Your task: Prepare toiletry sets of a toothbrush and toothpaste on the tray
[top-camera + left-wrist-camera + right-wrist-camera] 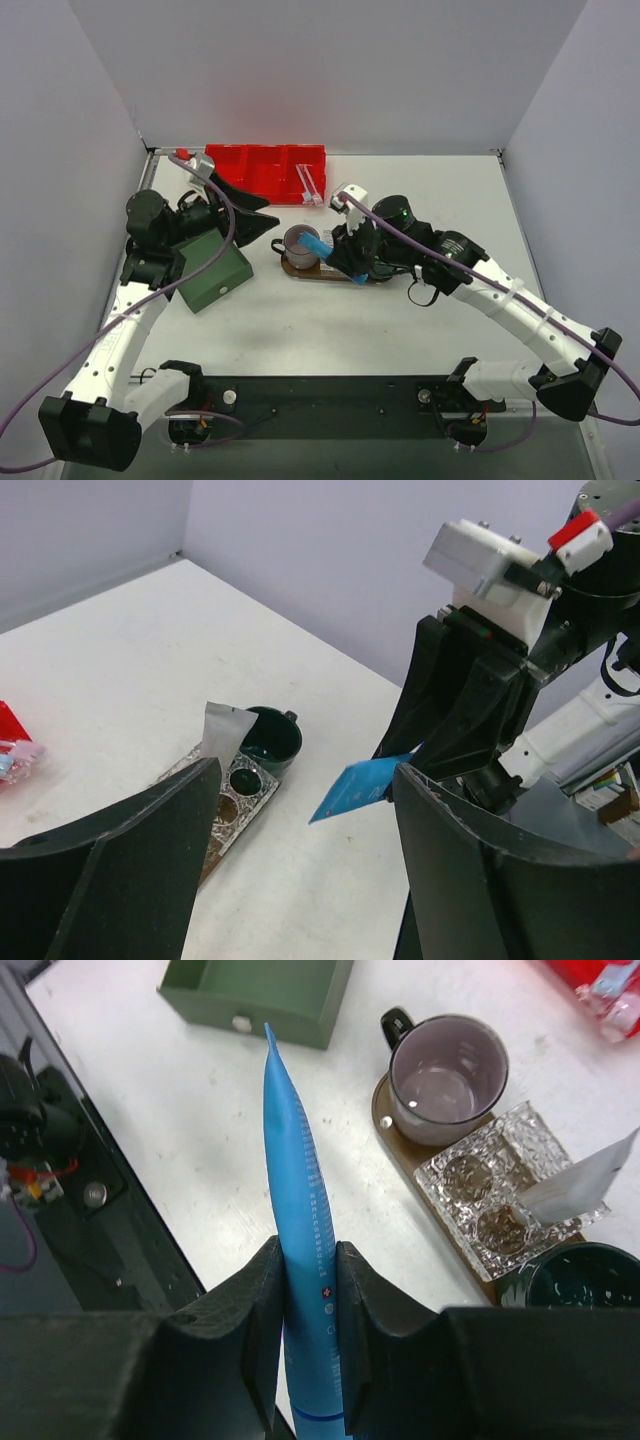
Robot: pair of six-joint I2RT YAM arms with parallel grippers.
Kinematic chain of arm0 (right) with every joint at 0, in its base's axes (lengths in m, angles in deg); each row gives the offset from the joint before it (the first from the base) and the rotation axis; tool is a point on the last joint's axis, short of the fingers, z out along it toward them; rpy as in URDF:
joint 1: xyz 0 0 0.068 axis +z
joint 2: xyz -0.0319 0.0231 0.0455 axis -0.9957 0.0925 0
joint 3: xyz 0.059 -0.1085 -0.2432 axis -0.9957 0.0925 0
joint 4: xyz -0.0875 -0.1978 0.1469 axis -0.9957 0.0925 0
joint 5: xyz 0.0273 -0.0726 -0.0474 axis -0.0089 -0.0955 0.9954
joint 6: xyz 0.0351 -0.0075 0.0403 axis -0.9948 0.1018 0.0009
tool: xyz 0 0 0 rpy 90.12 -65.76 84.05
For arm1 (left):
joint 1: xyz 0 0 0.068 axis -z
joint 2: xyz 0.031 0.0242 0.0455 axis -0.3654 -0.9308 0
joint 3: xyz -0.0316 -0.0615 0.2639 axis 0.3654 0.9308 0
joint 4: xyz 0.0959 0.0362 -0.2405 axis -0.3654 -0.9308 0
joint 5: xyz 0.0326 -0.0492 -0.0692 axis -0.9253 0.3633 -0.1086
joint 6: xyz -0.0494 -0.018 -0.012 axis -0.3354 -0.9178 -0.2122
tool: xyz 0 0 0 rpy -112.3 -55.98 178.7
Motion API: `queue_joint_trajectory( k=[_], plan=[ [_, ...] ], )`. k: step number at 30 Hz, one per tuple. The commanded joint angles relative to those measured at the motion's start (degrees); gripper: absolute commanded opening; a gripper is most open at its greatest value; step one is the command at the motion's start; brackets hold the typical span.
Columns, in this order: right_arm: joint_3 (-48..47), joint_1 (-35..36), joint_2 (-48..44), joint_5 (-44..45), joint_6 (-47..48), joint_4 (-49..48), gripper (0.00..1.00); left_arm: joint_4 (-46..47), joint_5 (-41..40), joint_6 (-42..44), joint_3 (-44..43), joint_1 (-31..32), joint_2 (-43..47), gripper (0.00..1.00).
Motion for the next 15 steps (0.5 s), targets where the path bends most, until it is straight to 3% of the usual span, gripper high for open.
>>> queue_joint_trajectory(
  k=[1,10,15],
  plan=[
    [4.39,-0.15,-4.87,5.78,-6.79,-13.95,0.00,16.79,-7.22,-7.40,6.88,1.84,4.94,0.80],
    [13.10,0.03,-11.20,8.68,-14.26,-31.80,0.00,24.55,-28.30,-11.01,15.32,17.99,8.11,0.80],
    [16.00,0.12,-13.14,7.99,-16.37,-38.05,0.00,30.96,-36.41,-18.12,21.04,20.21,6.89,0.80]
  ],
)
